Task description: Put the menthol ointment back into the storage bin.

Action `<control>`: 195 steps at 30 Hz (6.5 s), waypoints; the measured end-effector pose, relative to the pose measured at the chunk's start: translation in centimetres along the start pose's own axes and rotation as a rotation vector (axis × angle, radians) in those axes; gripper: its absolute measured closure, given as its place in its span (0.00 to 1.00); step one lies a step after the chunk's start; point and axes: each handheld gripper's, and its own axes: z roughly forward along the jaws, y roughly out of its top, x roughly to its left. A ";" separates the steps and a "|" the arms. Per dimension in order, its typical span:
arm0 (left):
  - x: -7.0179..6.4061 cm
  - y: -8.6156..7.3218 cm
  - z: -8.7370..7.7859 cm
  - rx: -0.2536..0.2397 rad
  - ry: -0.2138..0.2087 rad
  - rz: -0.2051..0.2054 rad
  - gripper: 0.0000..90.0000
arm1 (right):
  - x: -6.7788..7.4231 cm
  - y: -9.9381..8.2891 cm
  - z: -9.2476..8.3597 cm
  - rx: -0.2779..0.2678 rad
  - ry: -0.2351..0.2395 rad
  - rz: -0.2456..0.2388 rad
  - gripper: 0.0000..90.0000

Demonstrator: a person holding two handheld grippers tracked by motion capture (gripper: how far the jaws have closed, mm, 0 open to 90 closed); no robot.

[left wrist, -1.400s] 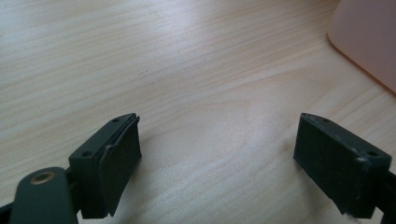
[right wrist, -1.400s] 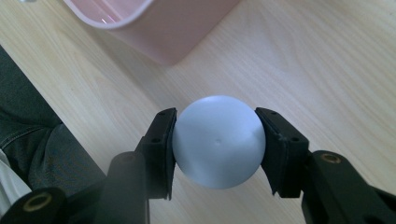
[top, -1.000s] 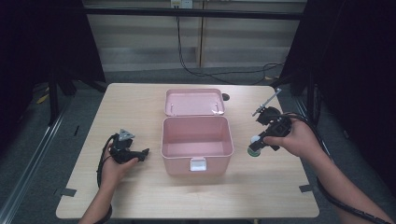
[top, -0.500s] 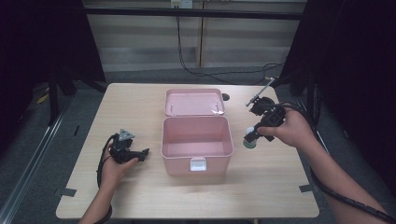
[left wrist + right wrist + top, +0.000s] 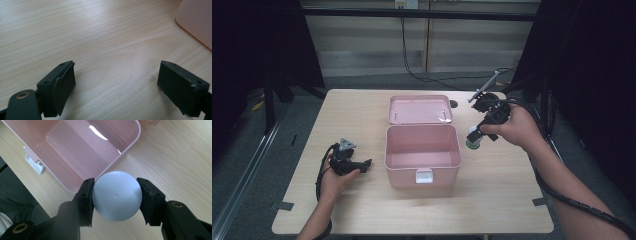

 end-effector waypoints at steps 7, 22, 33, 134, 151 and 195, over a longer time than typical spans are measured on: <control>0.0 0.0 0.0 0.000 0.000 0.000 0.16 | 0.4 1.3 0.3 -0.001 0.005 -0.001 0.56; 0.0 0.0 0.0 0.000 0.000 0.000 0.16 | 2.0 4.6 2.1 0.004 0.019 -0.011 0.56; 0.0 0.0 0.0 -0.001 0.004 0.004 0.15 | 2.6 6.4 4.6 0.027 0.029 -0.026 0.56; 0.0 0.0 0.0 0.003 0.002 0.012 0.14 | 3.2 8.4 16.0 0.094 -0.004 0.092 0.56; 0.0 0.1 0.1 0.006 -0.005 0.016 0.13 | 3.3 8.7 17.4 0.100 -0.009 0.108 0.56; 0.0 0.1 0.1 0.006 -0.009 0.016 0.12 | 3.3 8.2 18.8 0.085 -0.019 0.121 0.55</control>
